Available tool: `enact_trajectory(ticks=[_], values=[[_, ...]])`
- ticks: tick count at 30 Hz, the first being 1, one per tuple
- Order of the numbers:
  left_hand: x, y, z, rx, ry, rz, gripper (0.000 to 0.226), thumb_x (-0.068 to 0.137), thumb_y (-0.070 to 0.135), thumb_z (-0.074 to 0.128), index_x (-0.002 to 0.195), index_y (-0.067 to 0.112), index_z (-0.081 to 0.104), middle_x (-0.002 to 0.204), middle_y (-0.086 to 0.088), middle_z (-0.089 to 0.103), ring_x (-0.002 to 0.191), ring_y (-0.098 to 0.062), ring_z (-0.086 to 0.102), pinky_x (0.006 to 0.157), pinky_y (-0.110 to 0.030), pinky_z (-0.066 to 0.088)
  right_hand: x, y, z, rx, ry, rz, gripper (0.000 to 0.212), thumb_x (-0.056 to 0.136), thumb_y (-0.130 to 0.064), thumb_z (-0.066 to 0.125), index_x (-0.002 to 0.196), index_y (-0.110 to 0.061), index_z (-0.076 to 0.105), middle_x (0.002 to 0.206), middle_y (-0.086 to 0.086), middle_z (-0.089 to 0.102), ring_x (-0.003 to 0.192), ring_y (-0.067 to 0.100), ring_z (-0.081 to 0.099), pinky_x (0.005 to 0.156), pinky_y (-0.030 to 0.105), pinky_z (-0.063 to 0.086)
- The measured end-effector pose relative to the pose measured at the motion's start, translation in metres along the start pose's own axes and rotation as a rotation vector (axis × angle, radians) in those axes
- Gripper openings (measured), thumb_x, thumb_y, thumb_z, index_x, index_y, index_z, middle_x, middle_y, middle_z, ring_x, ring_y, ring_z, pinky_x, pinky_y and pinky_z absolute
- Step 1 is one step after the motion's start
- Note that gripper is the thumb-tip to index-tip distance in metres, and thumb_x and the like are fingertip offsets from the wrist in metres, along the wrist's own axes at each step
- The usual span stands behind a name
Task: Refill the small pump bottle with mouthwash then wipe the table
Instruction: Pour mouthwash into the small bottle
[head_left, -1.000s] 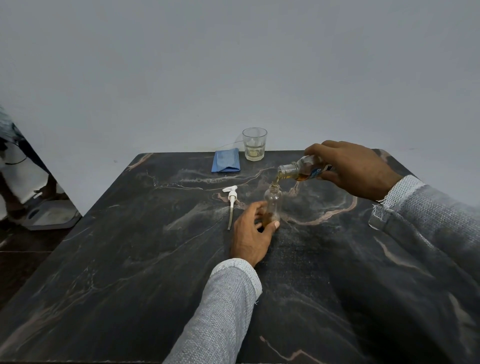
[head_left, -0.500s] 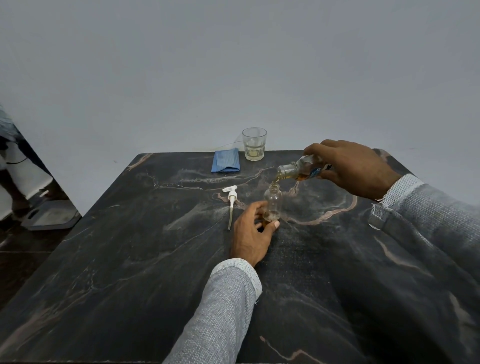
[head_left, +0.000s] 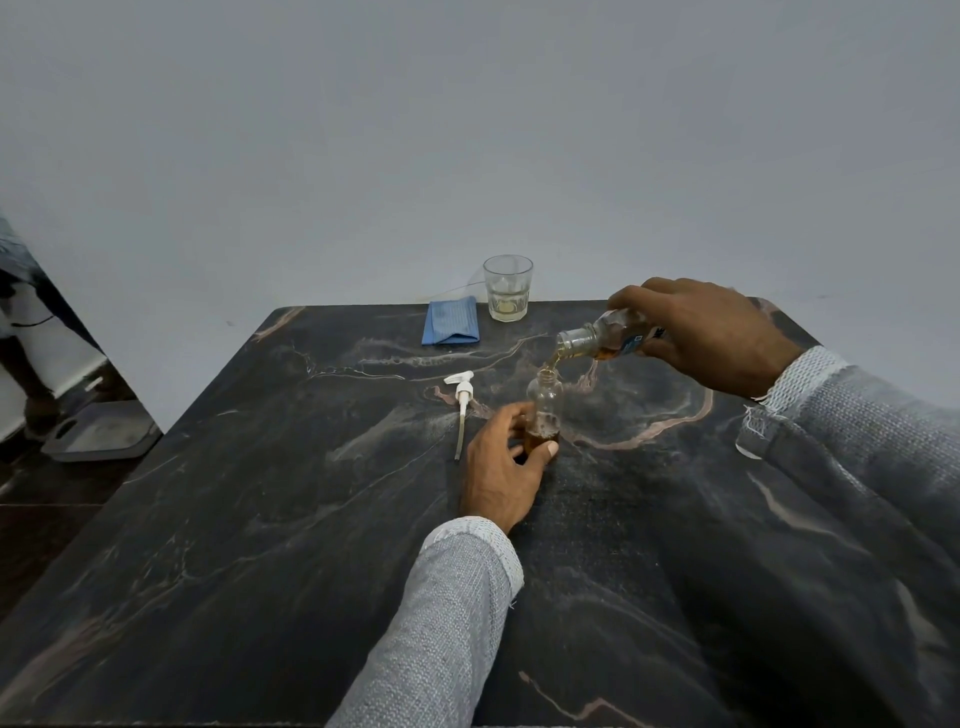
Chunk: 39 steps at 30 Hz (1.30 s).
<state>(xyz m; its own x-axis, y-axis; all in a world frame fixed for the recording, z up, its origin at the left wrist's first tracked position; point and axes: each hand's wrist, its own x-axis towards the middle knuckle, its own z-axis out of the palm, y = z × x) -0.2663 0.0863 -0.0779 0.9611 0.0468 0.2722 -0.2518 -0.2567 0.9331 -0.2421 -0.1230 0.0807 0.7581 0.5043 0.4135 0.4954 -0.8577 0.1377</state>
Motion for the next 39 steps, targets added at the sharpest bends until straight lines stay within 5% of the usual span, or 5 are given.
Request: enact_trajectory(ticks=[16,24,39], values=[[-0.0003,0.0008,-0.0012,0.011,-0.010,-0.014,0.050,0.081,0.014,0.076,0.102,0.050,0.048,0.121,0.007,0.061,0.107,-0.004,0.058,0.081,-0.009,0.047,0.0018,-0.0008,-0.0032,-0.019,0.010,-0.011,0.048,0.085,-0.021,0.071,0.129,-0.021,0.052,0.115,0.005,0.064,0.096,0.029,0.060,0.069,0.030,0.033],[0.0005,-0.0015,-0.0002,0.007,-0.007,-0.024,0.044,0.080,0.013,0.076,0.113,0.035,0.056,0.126,-0.002,0.062,0.112,-0.012,0.059,0.088,-0.018,0.051,0.0031,0.0003,-0.0047,-0.027,0.024,-0.021,0.049,0.083,-0.019,0.073,0.128,-0.020,0.053,0.114,0.006,0.064,0.093,0.030,0.060,0.068,0.029,0.035],[0.0003,-0.0020,0.0002,0.017,0.005,-0.032,0.047,0.080,0.014,0.077,0.122,0.024,0.057,0.123,0.000,0.063,0.107,-0.008,0.060,0.084,-0.012,0.049,0.0038,-0.0021,-0.0084,-0.025,0.009,-0.025,0.048,0.085,-0.019,0.071,0.129,-0.019,0.052,0.115,0.006,0.064,0.096,0.030,0.060,0.072,0.035,0.042]])
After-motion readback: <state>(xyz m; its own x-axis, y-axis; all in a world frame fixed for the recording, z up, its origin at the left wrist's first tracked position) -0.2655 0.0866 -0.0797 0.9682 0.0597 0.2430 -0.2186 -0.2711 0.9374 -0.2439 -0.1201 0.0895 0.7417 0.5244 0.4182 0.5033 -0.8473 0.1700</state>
